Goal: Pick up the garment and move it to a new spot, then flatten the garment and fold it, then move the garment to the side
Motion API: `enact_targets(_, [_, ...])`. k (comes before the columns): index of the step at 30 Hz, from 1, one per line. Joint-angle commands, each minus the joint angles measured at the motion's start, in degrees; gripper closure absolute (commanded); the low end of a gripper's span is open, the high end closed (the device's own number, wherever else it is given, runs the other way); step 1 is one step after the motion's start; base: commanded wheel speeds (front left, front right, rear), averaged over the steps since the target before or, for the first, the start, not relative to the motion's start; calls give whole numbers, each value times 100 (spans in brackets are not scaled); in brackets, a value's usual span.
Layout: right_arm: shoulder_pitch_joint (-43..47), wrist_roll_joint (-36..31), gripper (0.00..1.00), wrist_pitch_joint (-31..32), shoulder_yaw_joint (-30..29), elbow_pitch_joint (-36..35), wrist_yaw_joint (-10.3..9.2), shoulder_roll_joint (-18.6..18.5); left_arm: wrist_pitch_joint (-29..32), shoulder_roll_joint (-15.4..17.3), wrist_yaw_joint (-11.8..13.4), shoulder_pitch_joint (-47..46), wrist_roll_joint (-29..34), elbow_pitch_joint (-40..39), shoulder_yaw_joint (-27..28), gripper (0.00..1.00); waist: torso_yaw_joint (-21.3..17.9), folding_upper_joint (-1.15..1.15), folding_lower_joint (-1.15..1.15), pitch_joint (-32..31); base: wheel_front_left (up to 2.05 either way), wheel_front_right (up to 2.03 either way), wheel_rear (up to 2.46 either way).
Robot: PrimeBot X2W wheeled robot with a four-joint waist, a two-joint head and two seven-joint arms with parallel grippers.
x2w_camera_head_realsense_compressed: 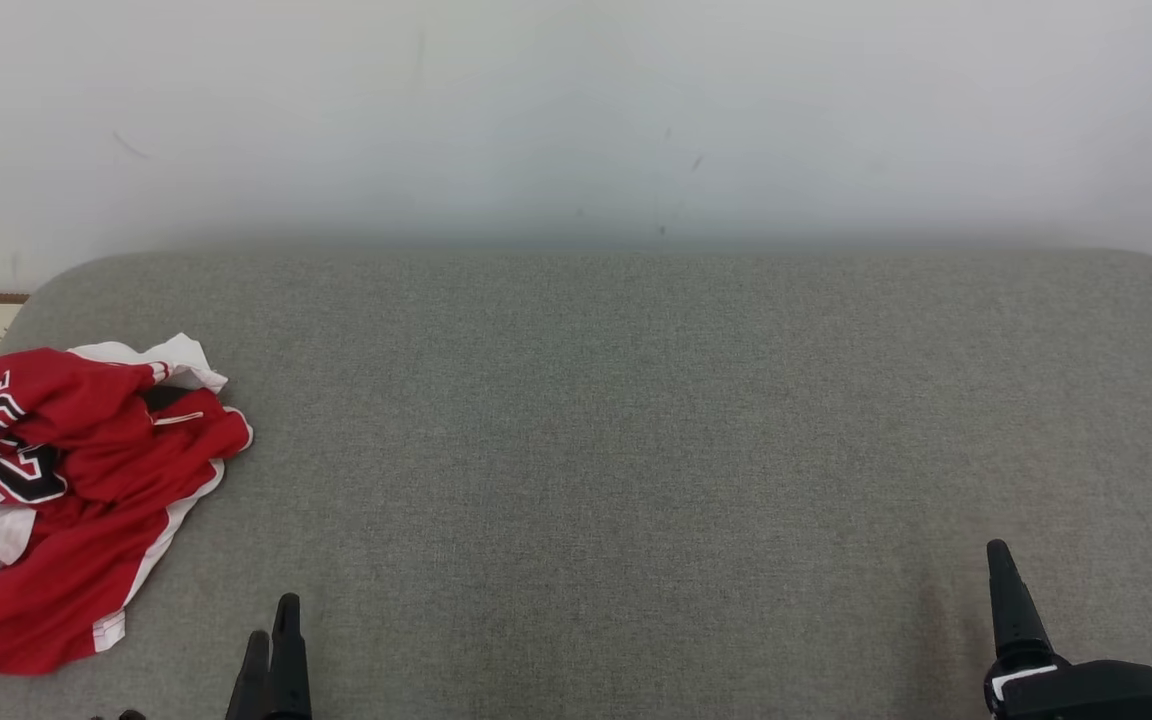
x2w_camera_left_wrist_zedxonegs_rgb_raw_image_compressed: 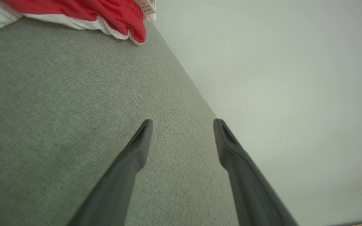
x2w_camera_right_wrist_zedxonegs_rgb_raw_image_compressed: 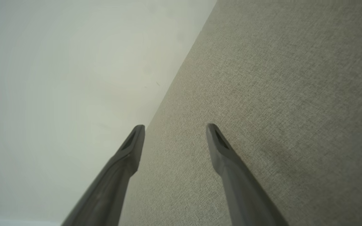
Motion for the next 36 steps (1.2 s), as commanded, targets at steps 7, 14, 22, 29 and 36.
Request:
enact_targets(7, [-176, -925, 0, -229, 260, -148, 1, -66, -123, 77, 228, 48, 1021, -177, -19, 0, -4, 0, 0, -9, 0, 0, 0])
enact_targets(14, [-206, -1657, 0, -401, 469, -164, 2, -73, -211, 184, 433, 53, 1734, -225, -94, 0, -13, 0, 0, -11, 0, 0, 0])
enact_targets(22, [-268, -2344, 0, -591, 685, -167, 2, -76, -304, 302, 653, 67, 2401, -308, -207, 0, -22, 0, 0, -17, 0, 0, 0])
enact_targets(29, [-280, -2880, 0, -744, 840, -146, 2, -75, -379, 400, 829, 99, 2870, -373, -252, 0, -19, 0, 0, -20, 0, 0, 0])
enact_targets(36, [-330, -3395, 0, -888, 972, -97, 2, -68, -448, 489, 1006, 120, 3296, -448, -297, 0, -11, 0, 0, -7, 0, 0, 0])
